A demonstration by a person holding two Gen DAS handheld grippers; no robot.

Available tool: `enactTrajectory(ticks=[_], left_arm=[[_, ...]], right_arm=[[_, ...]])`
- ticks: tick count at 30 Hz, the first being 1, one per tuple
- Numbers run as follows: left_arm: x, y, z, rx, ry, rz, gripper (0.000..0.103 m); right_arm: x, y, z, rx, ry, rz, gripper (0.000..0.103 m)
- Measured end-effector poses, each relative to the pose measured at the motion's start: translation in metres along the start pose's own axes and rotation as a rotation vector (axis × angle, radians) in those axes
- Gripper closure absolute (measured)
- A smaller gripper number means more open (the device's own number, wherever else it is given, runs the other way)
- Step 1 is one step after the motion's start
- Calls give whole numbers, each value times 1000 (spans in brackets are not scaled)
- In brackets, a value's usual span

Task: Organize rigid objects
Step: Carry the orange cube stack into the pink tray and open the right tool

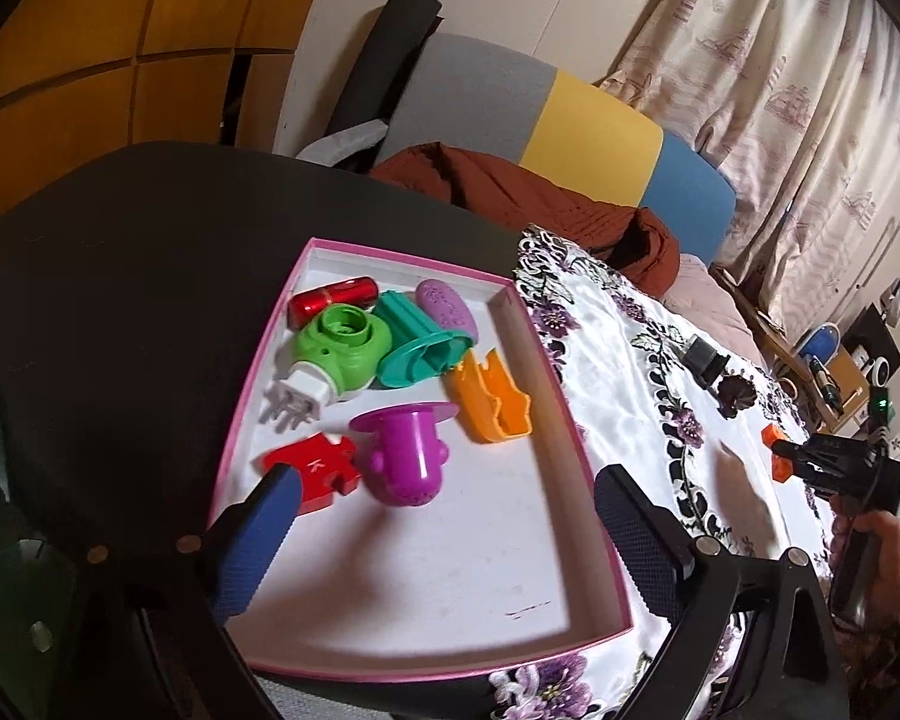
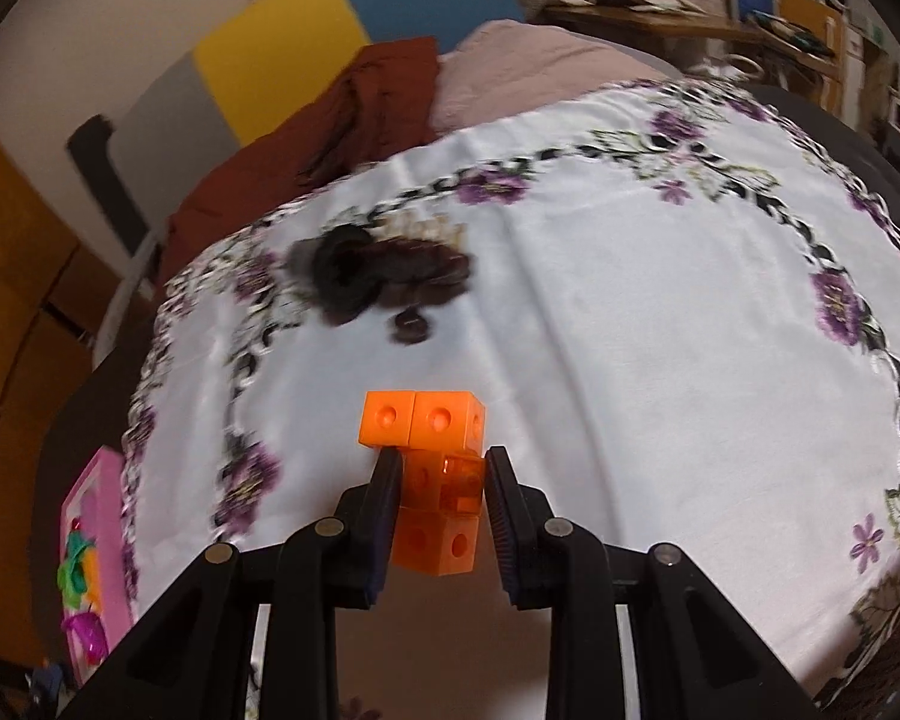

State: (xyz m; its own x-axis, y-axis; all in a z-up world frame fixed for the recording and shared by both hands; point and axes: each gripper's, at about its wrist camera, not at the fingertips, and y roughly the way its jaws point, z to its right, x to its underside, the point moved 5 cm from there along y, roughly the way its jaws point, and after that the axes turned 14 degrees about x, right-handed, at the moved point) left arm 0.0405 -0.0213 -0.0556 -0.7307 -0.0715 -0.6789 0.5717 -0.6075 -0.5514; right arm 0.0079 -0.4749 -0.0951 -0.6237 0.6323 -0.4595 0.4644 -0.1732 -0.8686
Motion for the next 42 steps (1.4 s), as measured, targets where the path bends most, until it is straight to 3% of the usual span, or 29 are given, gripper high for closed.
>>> enactTrajectory(ticks=[2,8,13,17,21,24,29,34,39,42], left_arm=[[2,-4,-3,-11,0,4,4],[8,-8,-10,-19,-10,-10,4],[10,-13,-16,-30,-19,3,4],[12,-15,-21,-29,-41,6,4],[12,-19,-26,-36,-51,15,4],[11,-23,-29,-37,-59,27,4],[12,-23,-30,-21,-74,17,3],[11,-24,-25,-15,-68,17,3],[12,-23,-20,-11,-61,14,2],[13,-22,-18,-11,-55,8,2]], right_arm=[[16,-13,-20,-28,-26,17,75],[82,-32,-104,-221,-123,-60,75],[113,-59,-161,-339,-217,-53,79],[135,-75,-202,-383,-312,-53,80],[148,-76,-224,-391,-364,-60,81],[141,-72,-211,-305,-337,-16,80],[146,-60,-194,-231,-421,-34,61],[164,-48,-202,-173,-575,-18,61],[174,-36,-215,-207,-608,-43,61],[182,-33,-223,-174,-663,-10,73]])
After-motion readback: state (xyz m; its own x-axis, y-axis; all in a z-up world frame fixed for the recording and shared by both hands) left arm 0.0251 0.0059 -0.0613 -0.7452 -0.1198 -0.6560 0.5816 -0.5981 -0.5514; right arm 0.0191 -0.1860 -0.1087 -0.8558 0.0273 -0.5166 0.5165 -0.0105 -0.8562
